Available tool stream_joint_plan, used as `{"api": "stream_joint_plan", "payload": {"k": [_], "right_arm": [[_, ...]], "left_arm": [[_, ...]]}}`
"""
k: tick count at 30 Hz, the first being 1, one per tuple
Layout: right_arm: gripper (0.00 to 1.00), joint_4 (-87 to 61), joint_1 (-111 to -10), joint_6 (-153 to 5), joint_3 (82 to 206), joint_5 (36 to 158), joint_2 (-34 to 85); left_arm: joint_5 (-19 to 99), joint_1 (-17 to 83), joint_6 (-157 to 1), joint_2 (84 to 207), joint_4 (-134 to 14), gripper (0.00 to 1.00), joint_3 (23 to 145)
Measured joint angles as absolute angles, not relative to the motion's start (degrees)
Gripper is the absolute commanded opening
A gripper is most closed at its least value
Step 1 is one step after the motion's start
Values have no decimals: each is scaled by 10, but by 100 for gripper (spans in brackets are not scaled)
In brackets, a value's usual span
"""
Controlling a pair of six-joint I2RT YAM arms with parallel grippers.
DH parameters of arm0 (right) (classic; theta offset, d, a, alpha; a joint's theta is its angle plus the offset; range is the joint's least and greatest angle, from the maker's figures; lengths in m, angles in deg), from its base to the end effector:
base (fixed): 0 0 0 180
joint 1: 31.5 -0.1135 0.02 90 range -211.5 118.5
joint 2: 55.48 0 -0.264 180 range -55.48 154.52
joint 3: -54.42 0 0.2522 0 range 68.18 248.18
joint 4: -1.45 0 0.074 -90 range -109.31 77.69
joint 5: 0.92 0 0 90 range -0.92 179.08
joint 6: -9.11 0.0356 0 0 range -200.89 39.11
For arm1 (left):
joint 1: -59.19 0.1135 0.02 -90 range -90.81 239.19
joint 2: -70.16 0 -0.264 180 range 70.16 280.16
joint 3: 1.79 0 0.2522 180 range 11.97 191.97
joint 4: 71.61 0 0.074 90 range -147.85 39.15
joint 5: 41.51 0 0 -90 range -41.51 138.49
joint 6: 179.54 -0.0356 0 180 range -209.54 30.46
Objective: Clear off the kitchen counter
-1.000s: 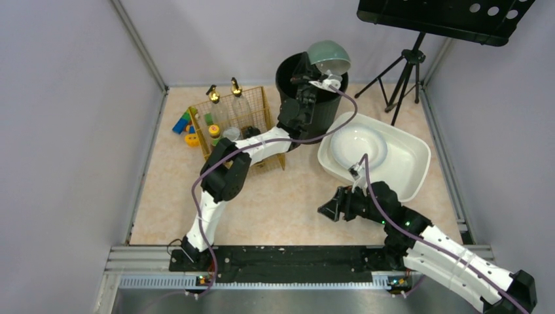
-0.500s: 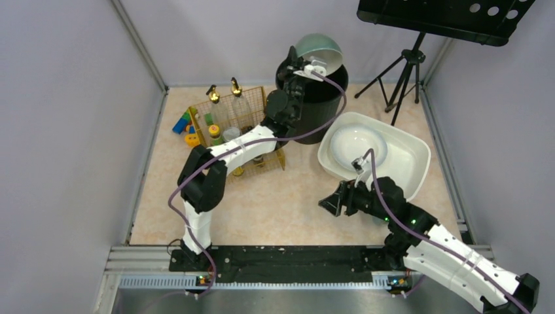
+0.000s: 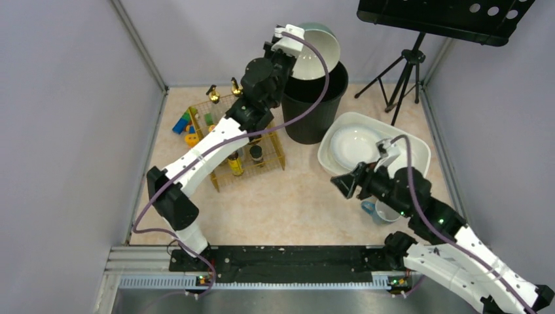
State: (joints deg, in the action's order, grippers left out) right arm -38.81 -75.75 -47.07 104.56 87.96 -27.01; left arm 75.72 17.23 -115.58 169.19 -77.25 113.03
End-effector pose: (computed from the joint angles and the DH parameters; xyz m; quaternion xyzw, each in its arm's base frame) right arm 0.0909 0.0875 0.2975 -0.0681 0.8092 0.3614 0.4583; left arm 0.3102 -0.2570 0.4815 0.1449 0.5626 0.0201 0.8137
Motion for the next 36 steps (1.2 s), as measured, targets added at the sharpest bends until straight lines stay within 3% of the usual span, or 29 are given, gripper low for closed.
{"api": "stream_joint_plan", "payload": {"k": [6, 19, 28, 36], "right_arm": [[72, -408, -757, -507, 1200, 797, -235], [79, -428, -757, -583, 1354, 729, -135], [79, -416, -757, -588, 1400, 768, -66], [78, -406, -759, -576, 1406, 809, -12]], "left_arm": [[733, 176, -1055, 1644, -565, 0, 1166], [603, 176, -819, 1550, -217, 0, 1188], [540, 175, -739, 1512, -120, 0, 1156], [561, 170, -727, 1510, -81, 0, 1095]]}}
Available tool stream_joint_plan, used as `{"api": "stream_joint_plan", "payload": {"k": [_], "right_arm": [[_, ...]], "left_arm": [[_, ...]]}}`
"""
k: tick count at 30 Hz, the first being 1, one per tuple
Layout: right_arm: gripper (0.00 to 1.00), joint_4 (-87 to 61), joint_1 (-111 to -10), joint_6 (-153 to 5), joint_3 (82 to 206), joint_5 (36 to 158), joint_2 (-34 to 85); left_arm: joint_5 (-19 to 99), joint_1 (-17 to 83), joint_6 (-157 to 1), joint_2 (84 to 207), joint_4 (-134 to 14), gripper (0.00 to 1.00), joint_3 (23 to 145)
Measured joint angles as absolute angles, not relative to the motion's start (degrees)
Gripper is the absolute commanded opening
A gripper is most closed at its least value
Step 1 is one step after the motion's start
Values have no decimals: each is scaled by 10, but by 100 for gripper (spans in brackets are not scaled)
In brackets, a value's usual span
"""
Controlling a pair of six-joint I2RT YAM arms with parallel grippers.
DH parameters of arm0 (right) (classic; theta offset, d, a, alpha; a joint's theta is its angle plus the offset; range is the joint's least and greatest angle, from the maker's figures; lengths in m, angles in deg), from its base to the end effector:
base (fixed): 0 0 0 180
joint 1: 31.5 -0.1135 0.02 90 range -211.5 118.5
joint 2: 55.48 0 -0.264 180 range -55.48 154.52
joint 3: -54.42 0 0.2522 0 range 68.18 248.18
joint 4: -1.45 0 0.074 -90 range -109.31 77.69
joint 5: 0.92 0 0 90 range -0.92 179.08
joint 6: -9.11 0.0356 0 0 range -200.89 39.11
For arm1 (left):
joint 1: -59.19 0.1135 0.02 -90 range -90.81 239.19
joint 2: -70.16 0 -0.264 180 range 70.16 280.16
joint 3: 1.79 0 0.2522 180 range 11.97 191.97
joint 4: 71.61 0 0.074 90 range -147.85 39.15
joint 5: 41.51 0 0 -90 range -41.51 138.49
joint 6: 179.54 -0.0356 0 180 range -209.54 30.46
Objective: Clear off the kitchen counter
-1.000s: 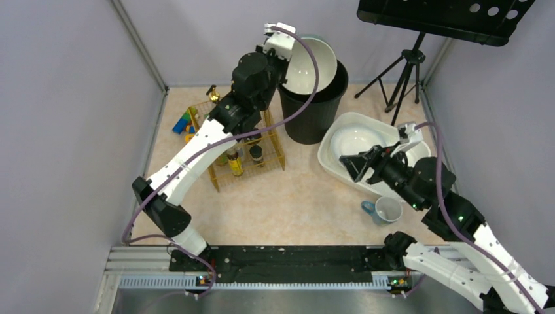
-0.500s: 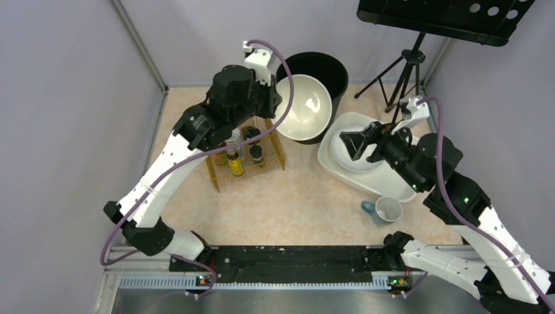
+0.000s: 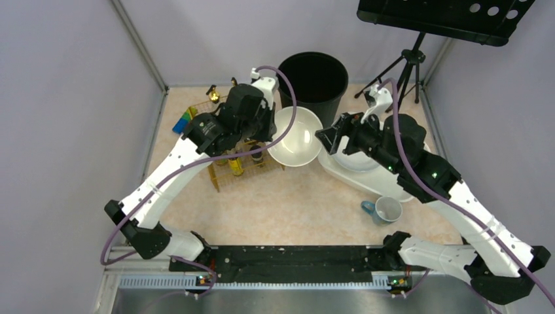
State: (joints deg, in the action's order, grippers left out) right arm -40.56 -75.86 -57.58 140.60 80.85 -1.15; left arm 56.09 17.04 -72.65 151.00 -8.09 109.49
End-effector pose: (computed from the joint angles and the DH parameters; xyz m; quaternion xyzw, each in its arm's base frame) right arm 0.1378 0.1277 0.4418 -0.0945 0.7605 0.3107 0.5623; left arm 0.2159 -0.1891 0.4423 0.1610 0.8629 -0.1836 0.4425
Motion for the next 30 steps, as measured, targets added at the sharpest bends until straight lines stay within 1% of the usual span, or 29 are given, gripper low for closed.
{"api": "stream_joint_plan", "payload": {"k": [9, 14, 19, 22, 24, 28, 30], "right_arm": [[76, -390, -759, -556, 1384, 825, -4], [73, -372, -759, -543, 1355, 831, 32], [67, -370, -760, -535, 1337, 834, 74], [61, -369, -760, -534, 1334, 830, 84], [54, -367, -760, -534, 1334, 827, 91], [42, -352, -760, -534, 1318, 824, 116], [35, -344, -760, -531, 1304, 825, 129]], "left_arm": [[574, 168, -727, 1508, -66, 0, 1073], [573, 168, -727, 1501, -67, 0, 1073], [574, 168, -727, 1497, -69, 0, 1055], [570, 168, -727, 1496, -74, 0, 1028], [568, 168, -727, 1495, -76, 0, 1010], [568, 168, -727, 1495, -75, 0, 987], [569, 168, -727, 1495, -78, 0, 983]]}}
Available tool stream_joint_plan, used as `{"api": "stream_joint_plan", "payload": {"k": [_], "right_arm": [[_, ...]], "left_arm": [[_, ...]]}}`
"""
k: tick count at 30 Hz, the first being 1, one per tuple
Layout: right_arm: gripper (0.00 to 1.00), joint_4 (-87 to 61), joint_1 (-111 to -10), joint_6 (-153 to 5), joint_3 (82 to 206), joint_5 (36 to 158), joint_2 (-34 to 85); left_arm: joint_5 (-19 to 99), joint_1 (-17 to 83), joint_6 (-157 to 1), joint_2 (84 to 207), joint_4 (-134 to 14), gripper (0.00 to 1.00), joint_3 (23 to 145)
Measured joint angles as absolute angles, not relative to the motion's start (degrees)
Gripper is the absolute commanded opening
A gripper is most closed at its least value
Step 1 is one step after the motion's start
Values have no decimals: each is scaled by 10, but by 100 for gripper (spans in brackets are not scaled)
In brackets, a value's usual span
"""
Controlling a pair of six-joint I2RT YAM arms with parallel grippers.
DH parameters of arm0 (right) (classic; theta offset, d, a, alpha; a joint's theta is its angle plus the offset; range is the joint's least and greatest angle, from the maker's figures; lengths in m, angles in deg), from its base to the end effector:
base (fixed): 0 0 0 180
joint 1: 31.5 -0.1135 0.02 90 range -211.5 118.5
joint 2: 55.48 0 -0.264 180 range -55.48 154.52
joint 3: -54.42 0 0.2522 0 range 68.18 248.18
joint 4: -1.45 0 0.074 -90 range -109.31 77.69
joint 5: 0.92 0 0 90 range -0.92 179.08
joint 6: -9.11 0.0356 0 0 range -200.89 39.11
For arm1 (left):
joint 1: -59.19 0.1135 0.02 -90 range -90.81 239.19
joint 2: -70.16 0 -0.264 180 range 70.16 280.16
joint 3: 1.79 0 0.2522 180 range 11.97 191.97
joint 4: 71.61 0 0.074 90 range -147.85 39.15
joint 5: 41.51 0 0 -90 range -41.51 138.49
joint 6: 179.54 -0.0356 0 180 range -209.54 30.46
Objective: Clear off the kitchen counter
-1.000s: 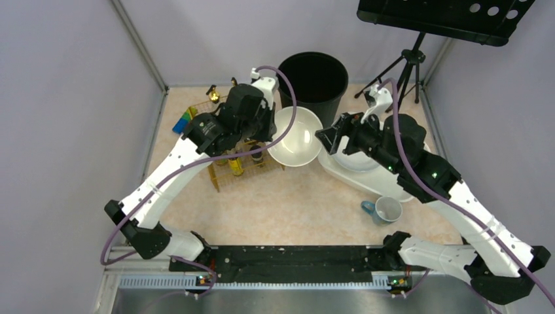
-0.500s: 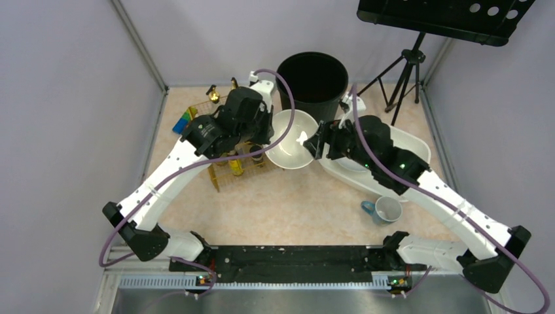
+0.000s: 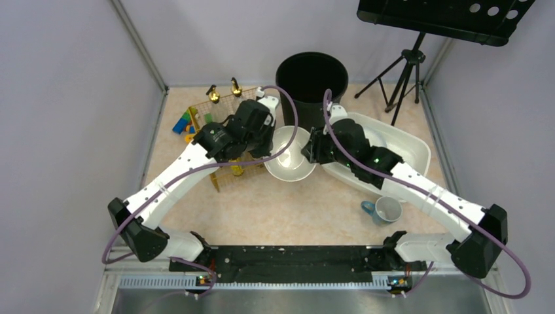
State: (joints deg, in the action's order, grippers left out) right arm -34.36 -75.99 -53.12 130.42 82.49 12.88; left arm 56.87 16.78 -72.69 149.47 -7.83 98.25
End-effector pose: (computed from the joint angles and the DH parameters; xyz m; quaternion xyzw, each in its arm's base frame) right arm 0.1948 0.1856 0.3408 -0.0953 0.8517 0.2626 0.4433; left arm 0.2152 -0.1895 0.3876 0.1740 0.8986 -0.1382 0.3785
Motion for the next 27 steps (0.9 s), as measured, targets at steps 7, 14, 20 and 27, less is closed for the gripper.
{"api": "stream_joint_plan", "payload": {"k": [7, 14, 20, 27], "right_arm": [[0, -309, -764, -520, 1272, 811, 157], [0, -280, -764, -505, 1240, 821, 159], [0, -285, -764, -501, 1224, 817, 159], [0, -314, -763, -530, 1222, 810, 157]], "left_arm": [[570, 161, -721, 1495, -88, 0, 969], [564, 161, -721, 1503, -89, 3, 951], [525, 167, -720, 1503, -113, 31, 918], [452, 173, -719, 1472, -121, 69, 909]]}}
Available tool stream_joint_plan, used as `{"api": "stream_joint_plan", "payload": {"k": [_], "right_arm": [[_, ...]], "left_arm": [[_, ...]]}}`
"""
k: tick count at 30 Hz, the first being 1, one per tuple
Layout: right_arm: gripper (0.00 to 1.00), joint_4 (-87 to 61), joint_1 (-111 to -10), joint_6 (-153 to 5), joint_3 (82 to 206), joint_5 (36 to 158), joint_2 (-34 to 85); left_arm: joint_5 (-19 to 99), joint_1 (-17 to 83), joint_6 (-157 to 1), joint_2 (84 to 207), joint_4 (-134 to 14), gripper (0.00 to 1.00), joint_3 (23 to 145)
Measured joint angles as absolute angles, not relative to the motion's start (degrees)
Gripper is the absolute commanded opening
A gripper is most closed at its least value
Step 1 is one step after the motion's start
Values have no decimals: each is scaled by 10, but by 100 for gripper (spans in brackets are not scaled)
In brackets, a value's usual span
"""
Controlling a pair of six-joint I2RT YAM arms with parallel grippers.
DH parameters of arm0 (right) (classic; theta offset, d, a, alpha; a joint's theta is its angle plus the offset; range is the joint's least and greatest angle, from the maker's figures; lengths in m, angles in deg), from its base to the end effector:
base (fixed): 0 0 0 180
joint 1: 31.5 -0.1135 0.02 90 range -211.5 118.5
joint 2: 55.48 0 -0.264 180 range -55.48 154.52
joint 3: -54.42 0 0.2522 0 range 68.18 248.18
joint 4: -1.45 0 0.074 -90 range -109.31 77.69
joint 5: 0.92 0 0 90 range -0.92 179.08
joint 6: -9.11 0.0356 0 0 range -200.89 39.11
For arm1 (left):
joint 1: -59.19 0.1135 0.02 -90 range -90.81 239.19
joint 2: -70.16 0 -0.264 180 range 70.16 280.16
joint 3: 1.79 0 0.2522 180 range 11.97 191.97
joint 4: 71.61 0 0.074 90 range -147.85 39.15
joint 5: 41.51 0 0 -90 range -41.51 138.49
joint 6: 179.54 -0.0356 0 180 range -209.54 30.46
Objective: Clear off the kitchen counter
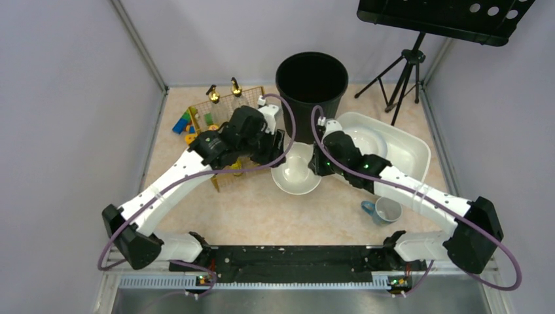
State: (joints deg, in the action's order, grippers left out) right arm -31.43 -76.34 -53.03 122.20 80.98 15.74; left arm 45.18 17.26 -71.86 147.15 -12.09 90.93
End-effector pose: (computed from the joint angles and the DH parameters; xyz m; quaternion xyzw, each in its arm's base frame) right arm 0.1984 0.1902 0.2836 -0.0999 0.8850 0.2162 0.4001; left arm 0.2087 -0.1902 0.3633 0.2042 0.8965 -0.2180 0.3272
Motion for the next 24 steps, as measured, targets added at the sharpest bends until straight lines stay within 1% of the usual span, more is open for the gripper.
{"api": "stream_joint_plan", "payload": {"k": [1, 2, 7, 11, 17, 23, 24], "right_arm": [[0, -325, -762, -536, 1222, 804, 157], [0, -335, -761, -540, 1221, 799, 157], [0, -391, -717, -561, 1210, 805, 146], [0, -422, -637, -576, 1211, 819, 115], [0, -448, -533, -594, 1222, 842, 93], [0, -449, -469, -587, 1223, 861, 105], [0, -447, -458, -583, 1223, 867, 109]], "left_arm": [[437, 172, -716, 1457, -129, 73, 909], [426, 171, -716, 1444, -134, 74, 911], [390, 168, -712, 1370, -151, 75, 940], [389, 168, -712, 1321, -155, 74, 942], [389, 168, -704, 1264, -158, 75, 903], [390, 168, -695, 1226, -152, 84, 842], [391, 168, -695, 1222, -151, 88, 836]]}}
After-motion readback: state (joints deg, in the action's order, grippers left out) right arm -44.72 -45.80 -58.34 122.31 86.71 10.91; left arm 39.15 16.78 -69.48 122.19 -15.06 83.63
